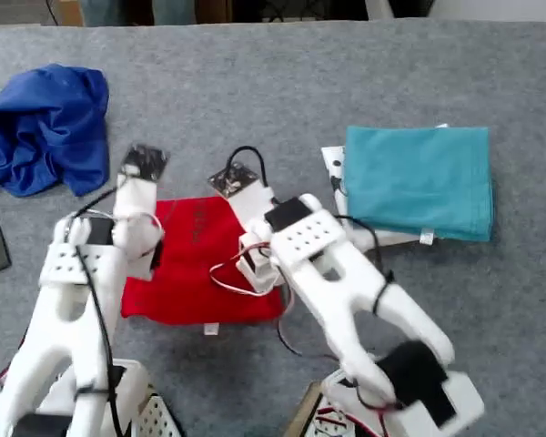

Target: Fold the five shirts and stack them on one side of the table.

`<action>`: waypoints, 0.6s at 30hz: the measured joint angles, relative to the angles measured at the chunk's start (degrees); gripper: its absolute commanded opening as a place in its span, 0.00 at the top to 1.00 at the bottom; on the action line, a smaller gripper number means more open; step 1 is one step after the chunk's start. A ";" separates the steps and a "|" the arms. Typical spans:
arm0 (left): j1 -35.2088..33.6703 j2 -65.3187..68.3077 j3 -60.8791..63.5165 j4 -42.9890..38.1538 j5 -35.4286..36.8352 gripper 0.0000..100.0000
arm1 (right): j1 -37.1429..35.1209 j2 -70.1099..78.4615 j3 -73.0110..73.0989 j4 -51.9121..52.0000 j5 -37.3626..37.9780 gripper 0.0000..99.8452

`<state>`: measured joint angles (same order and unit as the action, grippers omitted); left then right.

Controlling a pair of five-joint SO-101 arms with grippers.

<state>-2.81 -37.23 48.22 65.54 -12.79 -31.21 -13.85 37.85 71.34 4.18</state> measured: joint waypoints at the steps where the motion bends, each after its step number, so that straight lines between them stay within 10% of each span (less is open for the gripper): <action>1: -0.44 -1.32 -1.32 0.00 1.05 0.85 | 0.00 -2.11 0.00 1.67 -1.41 0.80; 6: -2.73 -2.02 -5.27 -0.97 8.70 0.81 | 0.00 -10.02 0.00 7.91 -7.12 0.62; 18: -11.16 28.75 -16.00 -8.88 12.92 0.74 | -9.41 -11.25 0.26 -1.05 -35.34 0.60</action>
<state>-13.98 -8.48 32.22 56.66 0.13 -40.62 -25.10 38.11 70.29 -31.16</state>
